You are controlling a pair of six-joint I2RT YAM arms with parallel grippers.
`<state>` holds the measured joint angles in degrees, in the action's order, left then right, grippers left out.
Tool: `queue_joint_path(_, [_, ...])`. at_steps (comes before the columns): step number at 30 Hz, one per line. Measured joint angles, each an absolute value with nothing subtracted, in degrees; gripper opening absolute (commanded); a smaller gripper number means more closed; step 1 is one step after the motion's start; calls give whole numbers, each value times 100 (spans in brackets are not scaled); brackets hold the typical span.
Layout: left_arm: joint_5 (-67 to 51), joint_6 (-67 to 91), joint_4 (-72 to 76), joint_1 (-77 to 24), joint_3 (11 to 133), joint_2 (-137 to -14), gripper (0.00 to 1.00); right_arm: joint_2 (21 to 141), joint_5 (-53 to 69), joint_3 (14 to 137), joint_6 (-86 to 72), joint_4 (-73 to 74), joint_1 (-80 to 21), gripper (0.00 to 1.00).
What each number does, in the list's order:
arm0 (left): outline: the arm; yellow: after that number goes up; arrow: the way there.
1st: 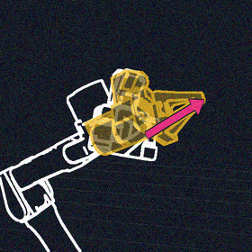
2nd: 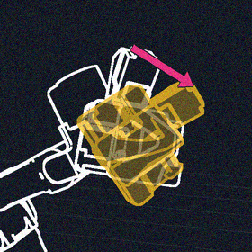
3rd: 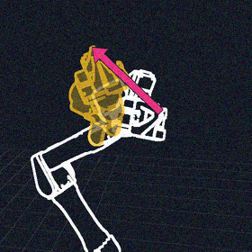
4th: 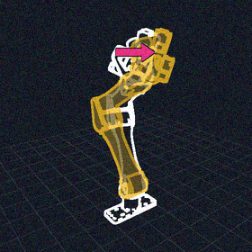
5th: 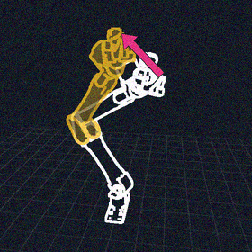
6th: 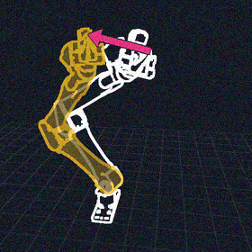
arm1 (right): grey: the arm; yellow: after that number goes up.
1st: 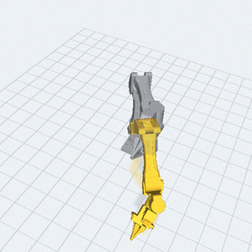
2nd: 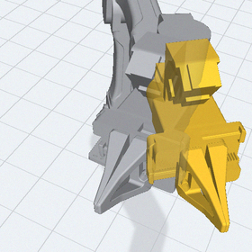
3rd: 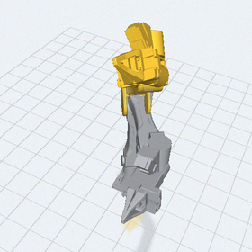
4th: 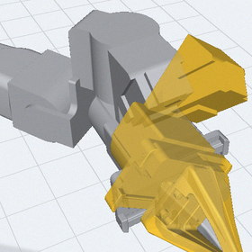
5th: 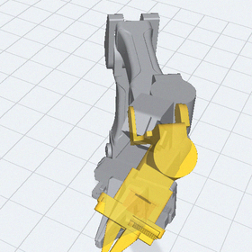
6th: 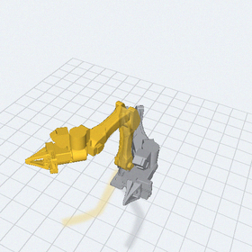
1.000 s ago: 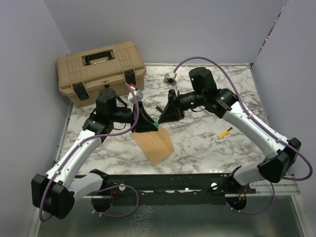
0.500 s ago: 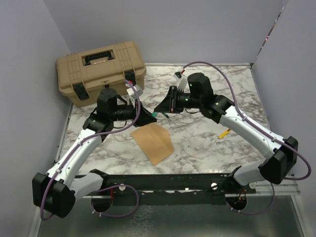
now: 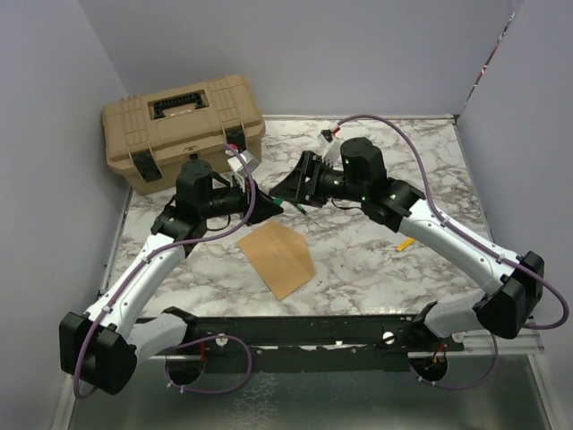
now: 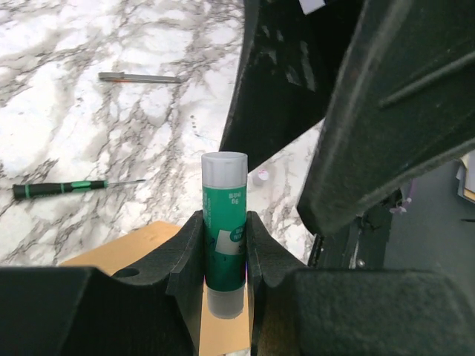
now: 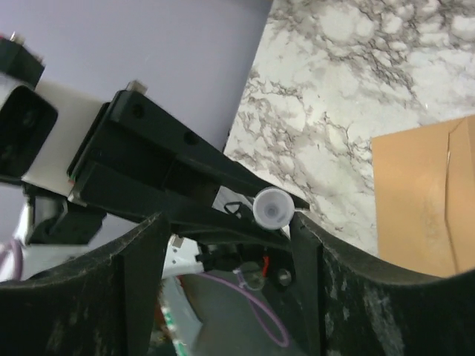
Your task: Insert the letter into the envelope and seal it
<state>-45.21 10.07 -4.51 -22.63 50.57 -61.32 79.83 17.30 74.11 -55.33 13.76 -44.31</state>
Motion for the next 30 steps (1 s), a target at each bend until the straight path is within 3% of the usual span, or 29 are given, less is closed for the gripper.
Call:
queue_joint_path(8, [-5867,1133,-373,-2263,5057,-6132,0,8178,3155,8160,-3050,2305,-4412,70])
queue_joint_path(14, [-6554,1166,-373,-2263,5057,-6125,0,8195,3962,8436,-2008,2698,-4375,45])
queue_joint_path(16, [-6726,1160,-379,-2281,5057,-6114,0,8195,4333,8431,-1837,2716,-4322,45])
queue_joint_path(24, [-7019,1151,-484,-2311,5057,-6106,0,8195,5004,8429,-1431,2783,-4313,61])
queue_joint_path(30, [-7059,1149,-543,-2311,5057,-6106,0,8193,5046,8429,-1144,3142,-4313,62])
